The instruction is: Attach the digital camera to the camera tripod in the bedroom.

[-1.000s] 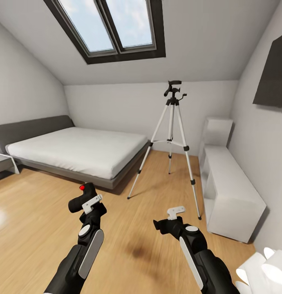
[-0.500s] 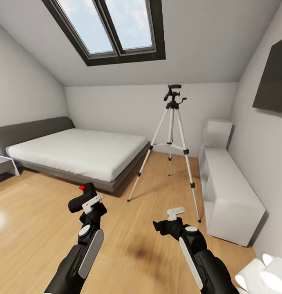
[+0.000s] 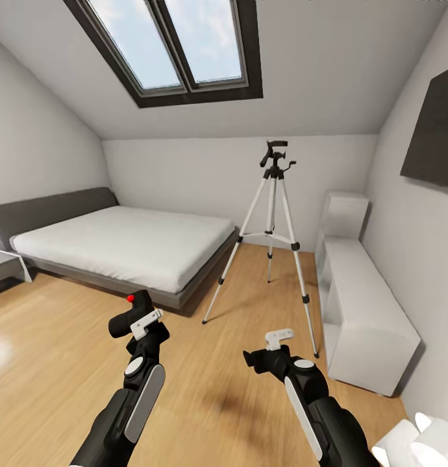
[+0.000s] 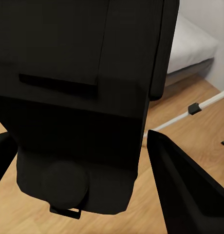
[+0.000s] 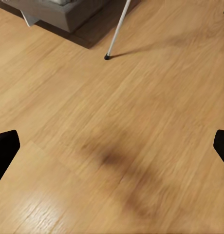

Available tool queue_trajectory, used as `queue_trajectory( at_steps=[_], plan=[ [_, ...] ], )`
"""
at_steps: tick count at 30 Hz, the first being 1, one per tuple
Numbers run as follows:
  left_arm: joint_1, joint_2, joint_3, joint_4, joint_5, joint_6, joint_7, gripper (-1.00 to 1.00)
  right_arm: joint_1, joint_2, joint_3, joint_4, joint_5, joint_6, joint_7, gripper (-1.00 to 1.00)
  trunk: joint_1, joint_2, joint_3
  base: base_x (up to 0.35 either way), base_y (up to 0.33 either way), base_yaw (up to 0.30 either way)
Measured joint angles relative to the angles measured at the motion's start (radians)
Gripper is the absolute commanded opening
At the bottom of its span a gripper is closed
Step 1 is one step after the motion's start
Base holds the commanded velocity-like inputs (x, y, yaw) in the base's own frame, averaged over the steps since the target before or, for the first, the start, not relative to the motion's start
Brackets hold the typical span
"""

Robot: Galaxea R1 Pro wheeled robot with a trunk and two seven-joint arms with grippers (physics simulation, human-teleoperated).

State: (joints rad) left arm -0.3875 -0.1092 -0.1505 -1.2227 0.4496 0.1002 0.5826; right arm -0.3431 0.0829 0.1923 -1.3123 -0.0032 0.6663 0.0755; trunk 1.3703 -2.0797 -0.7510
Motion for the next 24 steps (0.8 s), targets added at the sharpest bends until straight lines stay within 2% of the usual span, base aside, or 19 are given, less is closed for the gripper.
queue_trajectory(
  at_steps=[24],
  plan=[
    [0.0, 0.0, 0.0, 0.0, 0.0, 0.001, -0.001, -1.0, 0.0, 0.0, 0.0, -0.001, 0.0, -0.004, 0.0, 1.0, -0.092, 0.168, 0.075, 0.0, 0.0, 0.0]
  ],
)
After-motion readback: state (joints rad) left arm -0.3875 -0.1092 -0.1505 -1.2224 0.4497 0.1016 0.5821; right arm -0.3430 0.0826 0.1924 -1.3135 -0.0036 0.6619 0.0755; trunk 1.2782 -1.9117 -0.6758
